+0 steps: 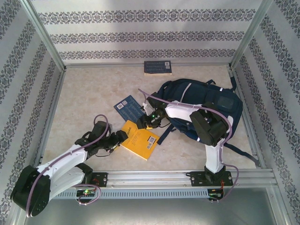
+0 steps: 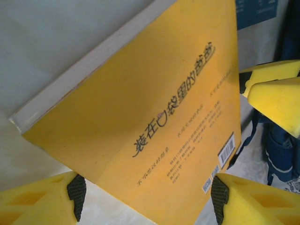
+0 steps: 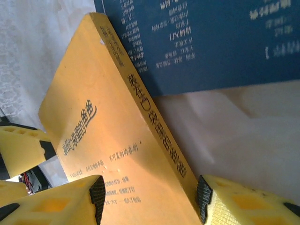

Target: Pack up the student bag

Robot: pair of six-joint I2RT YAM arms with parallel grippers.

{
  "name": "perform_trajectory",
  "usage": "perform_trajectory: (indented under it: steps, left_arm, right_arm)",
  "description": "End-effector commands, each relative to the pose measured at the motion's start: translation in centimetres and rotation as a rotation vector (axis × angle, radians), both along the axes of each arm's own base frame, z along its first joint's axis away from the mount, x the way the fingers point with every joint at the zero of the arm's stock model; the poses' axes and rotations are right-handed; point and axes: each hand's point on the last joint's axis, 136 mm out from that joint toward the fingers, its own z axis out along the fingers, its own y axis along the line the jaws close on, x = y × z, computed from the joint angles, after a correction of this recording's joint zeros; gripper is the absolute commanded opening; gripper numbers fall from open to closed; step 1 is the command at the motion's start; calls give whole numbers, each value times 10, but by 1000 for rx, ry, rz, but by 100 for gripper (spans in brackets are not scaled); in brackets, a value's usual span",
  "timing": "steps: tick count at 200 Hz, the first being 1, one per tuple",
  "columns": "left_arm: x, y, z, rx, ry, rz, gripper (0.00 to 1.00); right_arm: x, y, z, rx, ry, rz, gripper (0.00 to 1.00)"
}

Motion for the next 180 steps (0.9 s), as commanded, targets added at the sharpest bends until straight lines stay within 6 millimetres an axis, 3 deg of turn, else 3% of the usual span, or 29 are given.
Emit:
perform_trajectory:
  steps: [1, 35, 96, 135, 165, 180]
  left_arm:
    - [14, -16, 7, -68, -59, -25, 72]
    - [17, -19, -9, -27, -14, -57, 71]
    - [17, -14, -10, 17, -20, -61, 71]
    - [17, -14, -11, 21, -26, -63, 71]
    - [22, -14, 4, 27, -57, -76, 71]
    - [23, -12, 19, 57, -92, -96, 72]
  right_arm:
    - [-6, 12, 0, 55, 32, 54, 56]
    - [-14, 7, -8, 23, 25, 75, 56]
    - [-38, 26, 18, 274, 162, 113, 47]
    - [-45, 35, 24, 355, 217, 109, 32]
    - [-36, 32, 25, 350, 191, 55, 0]
    - [-26, 26, 38, 371, 159, 13, 0]
